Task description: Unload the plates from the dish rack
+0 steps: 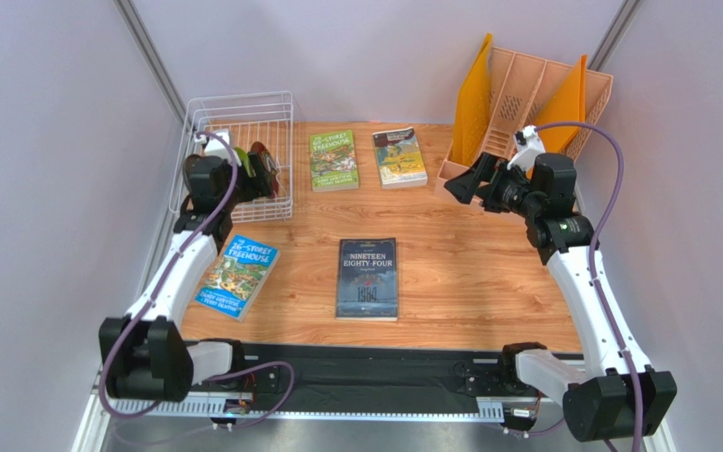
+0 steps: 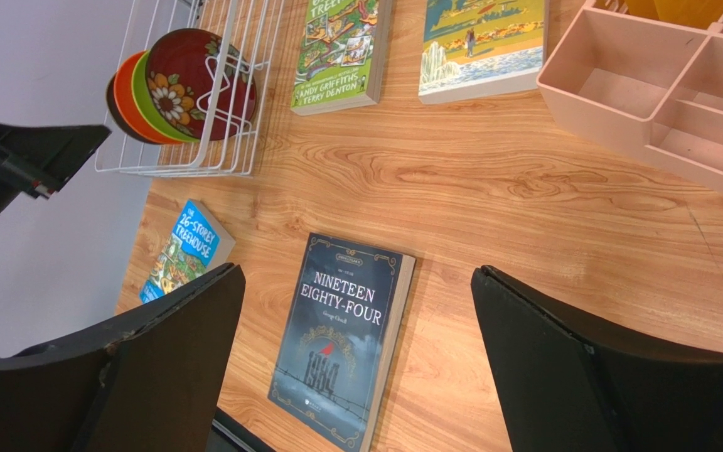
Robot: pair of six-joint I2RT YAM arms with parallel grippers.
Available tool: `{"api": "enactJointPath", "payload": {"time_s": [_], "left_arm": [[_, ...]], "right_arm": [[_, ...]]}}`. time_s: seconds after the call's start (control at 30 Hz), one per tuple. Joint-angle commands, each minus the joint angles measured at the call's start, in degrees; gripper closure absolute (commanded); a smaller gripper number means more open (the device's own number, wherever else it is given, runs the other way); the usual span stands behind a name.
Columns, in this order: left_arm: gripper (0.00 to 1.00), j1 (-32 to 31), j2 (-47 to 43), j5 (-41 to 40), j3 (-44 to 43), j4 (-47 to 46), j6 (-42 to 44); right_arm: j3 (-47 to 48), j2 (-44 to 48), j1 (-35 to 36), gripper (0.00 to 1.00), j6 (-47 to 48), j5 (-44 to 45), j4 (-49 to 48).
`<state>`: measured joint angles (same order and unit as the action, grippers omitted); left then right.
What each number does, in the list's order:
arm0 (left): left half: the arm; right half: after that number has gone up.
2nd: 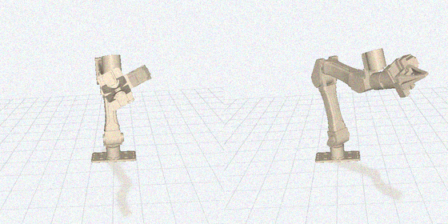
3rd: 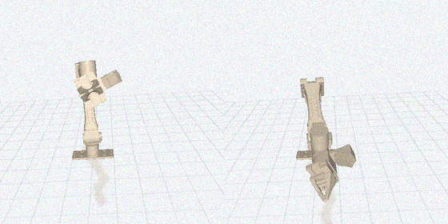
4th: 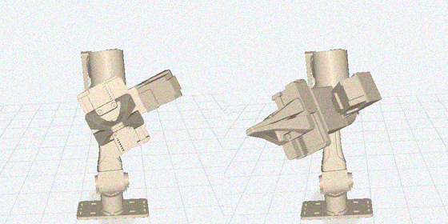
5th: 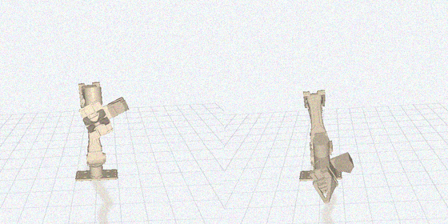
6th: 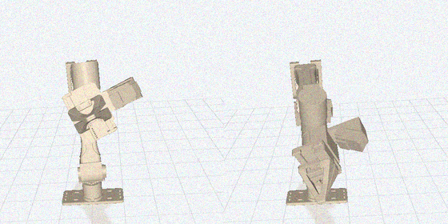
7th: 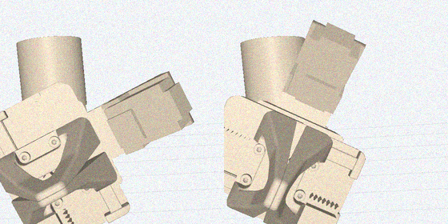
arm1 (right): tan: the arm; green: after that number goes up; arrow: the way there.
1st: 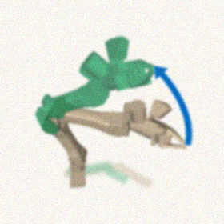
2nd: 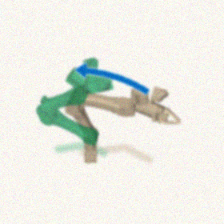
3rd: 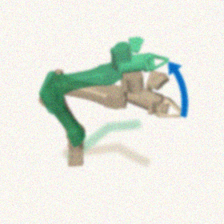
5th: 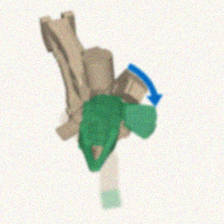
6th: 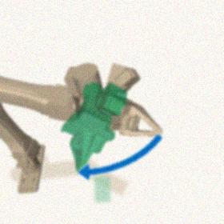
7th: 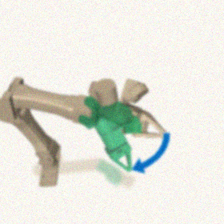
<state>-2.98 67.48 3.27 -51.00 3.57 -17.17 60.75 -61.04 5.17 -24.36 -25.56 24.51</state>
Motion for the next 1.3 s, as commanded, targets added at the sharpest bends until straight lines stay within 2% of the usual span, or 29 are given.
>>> {"api": "enactJointPath", "payload": {"time_s": [0.0, 0.07, 0.13, 0.33, 0.5, 0.9, 0.97, 1.1, 1.13, 1.2, 1.27], "left_arm": [[0.16, 0.1, 7.9, -5.2, -5.0, -9.3, -0.3], [0.19, 0.1, 10.1, -6.3, -4.9, -13.4, -0.4], [0.18, 0.1, 13.5, -6.8, -6.1, -15.5, -0.2], [0.20, 0.1, 21.3, -10.3, -10.1, -18.0, 1.4], [0.32, 0.1, 27.8, -12.1, -14.7, -16.4, 2.0], [0.48, -0.1, 30.7, -12.2, -11.2, -16.9, -0.1], [0.60, -0.1, 30.4, -12.2, -10.1, -17.4, -0.5], [0.73, -0.1, 30.3, -11.4, -9.5, -16.4, -0.8], [0.85, -0.1, 30.2, -11.0, -9.6, -16.1, -0.6], [0.99, -0.1, 30.0, -10.7, -9.3, -16.1, -0.7], [1.00, -0.1, 29.9, -10.5, -9.8, -15.6, -0.6]], "right_arm": [[-0.8, -1.9, 0.0, 0.03, -0.1, -1.5, -4.3], [-1.0, -3.2, -0.1, 0.11, -0.9, -2.5, -5.5], [-0.4, -5.6, 0.1, 0.14, -1.0, -5.2, -6.1], [0.9, -9.4, 0.1, 0.13, -1.2, -6.5, -7.8], [1.7, -12.3, 0.1, 0.14, -1.2, -6.8, -8.0], [2.9, -14.5, 0.1, 0.13, -1.2, -7.0, -7.8], [2.6, -14.4, 0.0, 0.13, -1.2, -6.6, -7.8], [2.0, -13.8, 0.0, 0.13, -1.6, -5.4, -7.6], [2.0, -13.9, 0.1, 0.13, -1.7, -5.4, -7.6], [2.0, -13.8, 0.1, 0.13, -1.7, -5.5, -7.4], [2.1, -13.8, 0.1, 0.13, -1.7, -5.5, -7.3]]}}
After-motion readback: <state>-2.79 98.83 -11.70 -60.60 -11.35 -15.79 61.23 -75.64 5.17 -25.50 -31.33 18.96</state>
